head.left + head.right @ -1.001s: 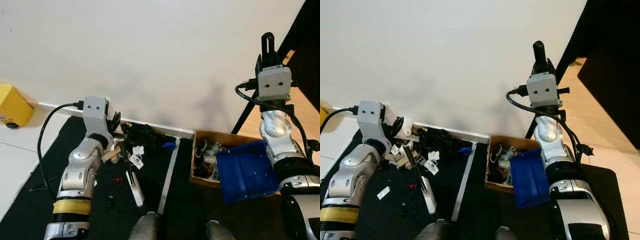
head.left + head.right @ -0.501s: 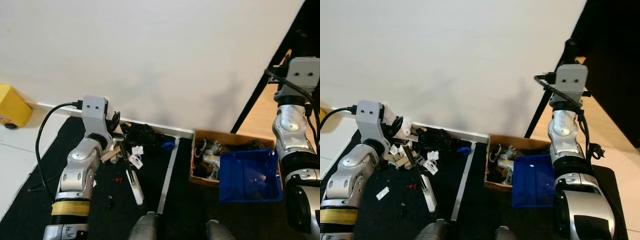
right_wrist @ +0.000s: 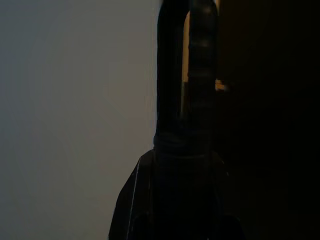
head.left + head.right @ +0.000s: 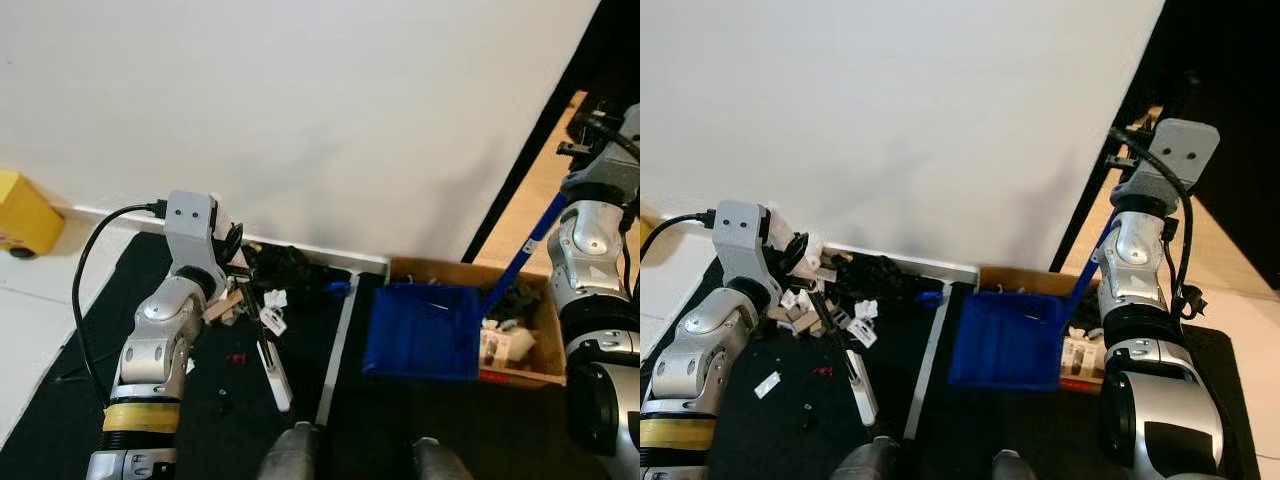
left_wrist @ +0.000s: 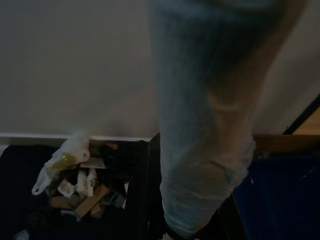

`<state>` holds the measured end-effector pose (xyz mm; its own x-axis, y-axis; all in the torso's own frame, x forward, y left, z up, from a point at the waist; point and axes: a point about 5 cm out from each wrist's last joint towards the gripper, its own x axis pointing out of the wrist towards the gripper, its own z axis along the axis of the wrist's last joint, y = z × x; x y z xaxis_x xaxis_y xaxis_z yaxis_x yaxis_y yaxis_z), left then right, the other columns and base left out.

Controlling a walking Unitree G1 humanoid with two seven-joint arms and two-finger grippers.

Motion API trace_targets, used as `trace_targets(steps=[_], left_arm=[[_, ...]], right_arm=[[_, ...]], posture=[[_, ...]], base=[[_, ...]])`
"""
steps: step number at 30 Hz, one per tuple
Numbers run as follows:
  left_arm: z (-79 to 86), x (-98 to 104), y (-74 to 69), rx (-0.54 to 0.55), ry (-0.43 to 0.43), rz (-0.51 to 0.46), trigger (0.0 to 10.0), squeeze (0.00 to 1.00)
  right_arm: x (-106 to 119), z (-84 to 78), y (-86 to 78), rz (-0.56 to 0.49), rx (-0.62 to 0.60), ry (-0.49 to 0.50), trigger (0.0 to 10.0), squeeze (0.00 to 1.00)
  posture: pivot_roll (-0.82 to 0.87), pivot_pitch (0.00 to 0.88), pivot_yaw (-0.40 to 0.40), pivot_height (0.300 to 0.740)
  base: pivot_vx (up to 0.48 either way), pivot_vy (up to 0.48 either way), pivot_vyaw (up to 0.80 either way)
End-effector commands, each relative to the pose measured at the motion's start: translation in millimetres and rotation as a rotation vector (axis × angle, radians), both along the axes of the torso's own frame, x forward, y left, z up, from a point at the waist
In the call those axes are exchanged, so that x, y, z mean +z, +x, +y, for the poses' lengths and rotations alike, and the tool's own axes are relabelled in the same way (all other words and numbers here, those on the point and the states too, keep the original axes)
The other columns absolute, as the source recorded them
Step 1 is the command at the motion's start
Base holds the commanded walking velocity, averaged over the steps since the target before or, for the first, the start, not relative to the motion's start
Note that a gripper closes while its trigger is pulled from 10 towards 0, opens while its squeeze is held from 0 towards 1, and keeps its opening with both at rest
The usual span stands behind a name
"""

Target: Sweep floor

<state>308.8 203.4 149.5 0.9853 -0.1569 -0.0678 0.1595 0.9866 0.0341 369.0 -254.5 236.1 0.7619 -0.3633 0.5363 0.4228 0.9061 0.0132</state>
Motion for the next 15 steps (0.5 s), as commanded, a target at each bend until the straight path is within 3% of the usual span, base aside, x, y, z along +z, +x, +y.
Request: trace_targets(steps=[1, 8, 15], left_arm=[[1.9, -1, -3.0, 0.003, 0.010, 0.005, 10.0, 0.00], [0.8, 0, -2.6, 0.001, 0.009, 0.004, 10.0, 0.00], [0.8, -1, -3.9, -0.001, 0.012, 0.010, 10.0, 0.00]], right_arm=[[12, 0.0, -0.7, -0.041, 0.002, -0.066, 10.0, 0.00], [7, -4.0, -0.8, -0.005, -0.036, -0.087, 10.0, 0.00], [0, -3.5, 7.1, 0.068, -0.017, -0.028, 10.0, 0.00]], posture=[[0.19, 0.177, 0.077, 0.740], [0.19, 0.183, 0.076, 0.740], [0.21, 0.197, 0.083, 0.740]], base=[[0.000, 0.000, 0.00], [0.000, 0.000, 0.00], [0.000, 0.000, 0.00]])
